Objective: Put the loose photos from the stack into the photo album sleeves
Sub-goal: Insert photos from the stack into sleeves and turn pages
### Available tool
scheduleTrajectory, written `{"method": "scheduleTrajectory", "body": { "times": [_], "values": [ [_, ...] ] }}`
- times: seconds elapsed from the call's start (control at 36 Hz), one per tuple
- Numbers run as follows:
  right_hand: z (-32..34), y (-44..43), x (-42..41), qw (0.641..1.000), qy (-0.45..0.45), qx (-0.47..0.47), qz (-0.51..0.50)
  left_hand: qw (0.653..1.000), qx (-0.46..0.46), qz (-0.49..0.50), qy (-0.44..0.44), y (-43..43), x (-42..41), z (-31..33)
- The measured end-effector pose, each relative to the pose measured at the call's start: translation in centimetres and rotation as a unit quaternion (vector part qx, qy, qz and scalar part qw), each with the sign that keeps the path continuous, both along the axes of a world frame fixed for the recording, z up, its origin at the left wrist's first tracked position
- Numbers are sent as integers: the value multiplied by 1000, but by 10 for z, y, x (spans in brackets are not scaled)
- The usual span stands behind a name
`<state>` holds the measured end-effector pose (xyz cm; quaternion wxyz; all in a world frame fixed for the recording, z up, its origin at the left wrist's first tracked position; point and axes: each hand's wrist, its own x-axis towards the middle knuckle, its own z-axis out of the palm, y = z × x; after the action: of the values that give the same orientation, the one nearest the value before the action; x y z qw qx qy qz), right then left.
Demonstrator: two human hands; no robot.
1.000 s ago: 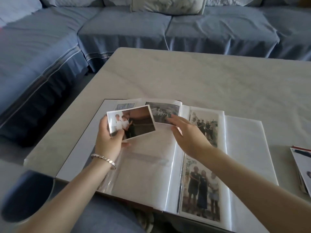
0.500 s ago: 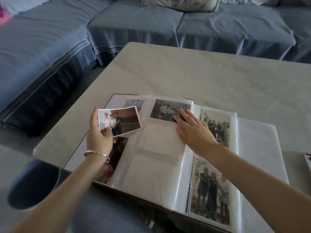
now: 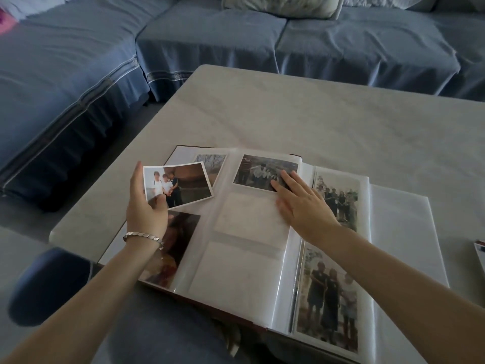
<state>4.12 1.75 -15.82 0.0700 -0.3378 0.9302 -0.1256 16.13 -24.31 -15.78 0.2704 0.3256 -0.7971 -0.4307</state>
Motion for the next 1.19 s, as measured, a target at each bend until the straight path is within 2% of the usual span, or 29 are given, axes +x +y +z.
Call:
{"method": "scheduleTrajectory", "body": {
  "times": [0.14,0.22,0.31,0.42,0.5,0.64,0.75,0.86,0.94,1.08,1.19],
  "values": [
    [-1,0,-1,1000,-2,0,0,998,5,-59,-2,0,-1,-3],
    [-2,-1,-1,1000,-3,-2,0,993,39,-109,-37,-5,0,-5],
    [-2,0,-1,1000,-9,-8,-2,983,30,-155,-96,-16,3,-5],
    [-1,0,-2,1000,-16,-16,-4,962,113,-193,-154,-34,5,2],
    [0,0,-2,999,-25,-23,-5,952,113,-215,-188,-40,5,8],
    [5,2,-7,999,-44,-23,3,946,87,-249,-188,-27,-4,14],
    [9,2,-12,998,-52,-33,6,955,51,-235,-172,-10,-13,17],
    [11,3,-14,998,-52,-29,12,982,6,-128,-138,-1,-22,20],
    [12,3,-14,998,-50,-31,12,987,-6,-79,-138,0,-23,20],
    [12,3,-13,998,-48,-38,12,986,-4,-71,-151,1,-20,20],
    [11,3,-12,998,-48,-47,8,980,36,-109,-165,1,-19,21]
  ]
}}
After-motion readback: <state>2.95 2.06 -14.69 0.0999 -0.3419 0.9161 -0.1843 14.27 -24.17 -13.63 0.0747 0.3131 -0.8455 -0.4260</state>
